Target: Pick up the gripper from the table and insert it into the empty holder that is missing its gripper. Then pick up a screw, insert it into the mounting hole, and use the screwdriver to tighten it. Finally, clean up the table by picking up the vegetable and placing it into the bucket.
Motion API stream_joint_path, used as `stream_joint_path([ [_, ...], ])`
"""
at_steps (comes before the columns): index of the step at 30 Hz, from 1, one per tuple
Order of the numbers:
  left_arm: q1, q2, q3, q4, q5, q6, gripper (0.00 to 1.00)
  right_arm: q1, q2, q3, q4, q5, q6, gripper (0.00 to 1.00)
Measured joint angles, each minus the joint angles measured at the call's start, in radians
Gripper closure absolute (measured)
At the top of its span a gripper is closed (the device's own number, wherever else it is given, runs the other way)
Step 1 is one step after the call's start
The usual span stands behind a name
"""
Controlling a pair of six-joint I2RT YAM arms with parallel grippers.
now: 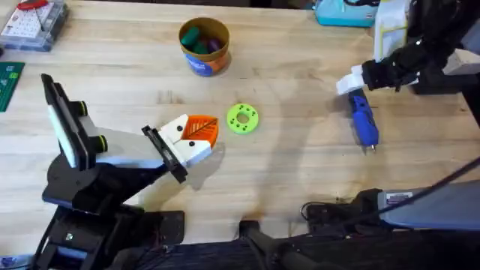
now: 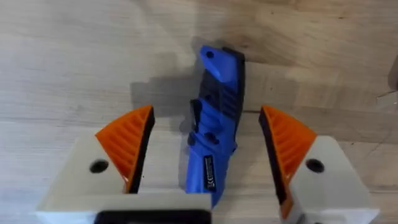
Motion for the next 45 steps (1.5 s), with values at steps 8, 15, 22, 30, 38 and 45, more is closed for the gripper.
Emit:
stream_joint_path([
  [8,0.000,0.000,0.000,0.000,0.000,0.000,0.987,-0.056,0.112,0.000,0.014,0.008,0.000,0.017],
  [15,0.000,0.000,0.000,0.000,0.000,0.000,0.987,-0.127,0.176,0.000,0.030,-0.090,-0.001,0.017],
  [22,0.000,0.000,0.000,0.000,0.000,0.000,0.987,-0.150,0.202,0.008,0.044,-0.122,0.007,0.017],
  [30,0.000,0.000,0.000,0.000,0.000,0.000,0.987,-0.144,0.210,0.008,0.084,-0.137,0.006,0.776],
  [38,0.000,0.000,0.000,0.000,0.000,0.000,0.987,-0.144,0.213,0.008,0.078,-0.144,0.011,0.975],
  [45,0.000,0.000,0.000,0.000,0.000,0.000,0.987,-0.144,0.214,0.008,0.078,-0.145,0.010,0.975],
])
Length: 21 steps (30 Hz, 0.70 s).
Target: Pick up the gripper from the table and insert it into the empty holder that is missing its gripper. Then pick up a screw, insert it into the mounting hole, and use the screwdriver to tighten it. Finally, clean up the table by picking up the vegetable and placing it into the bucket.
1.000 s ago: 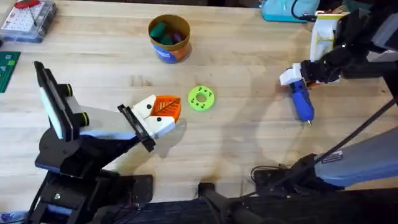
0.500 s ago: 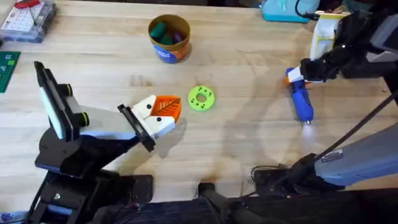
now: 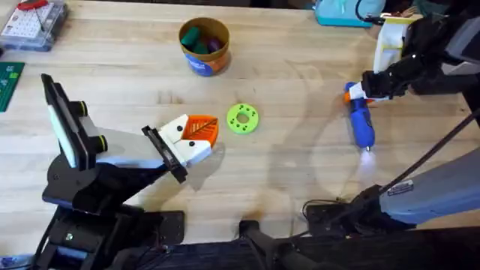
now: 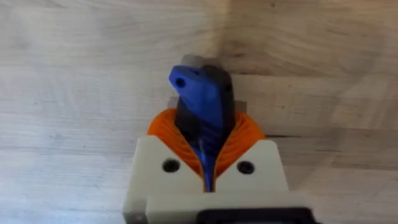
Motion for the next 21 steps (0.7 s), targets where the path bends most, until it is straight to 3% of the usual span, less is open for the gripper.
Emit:
stream_joint_path([
  [12,0.000,0.000,0.000,0.000,0.000,0.000,0.987,0.000,0.000,0.010,-0.010,0.000,0.006,0.975],
  [21,0.000,0.000,0.000,0.000,0.000,0.000,0.987,0.000,-0.091,0.125,-0.077,0.000,0.059,0.975],
])
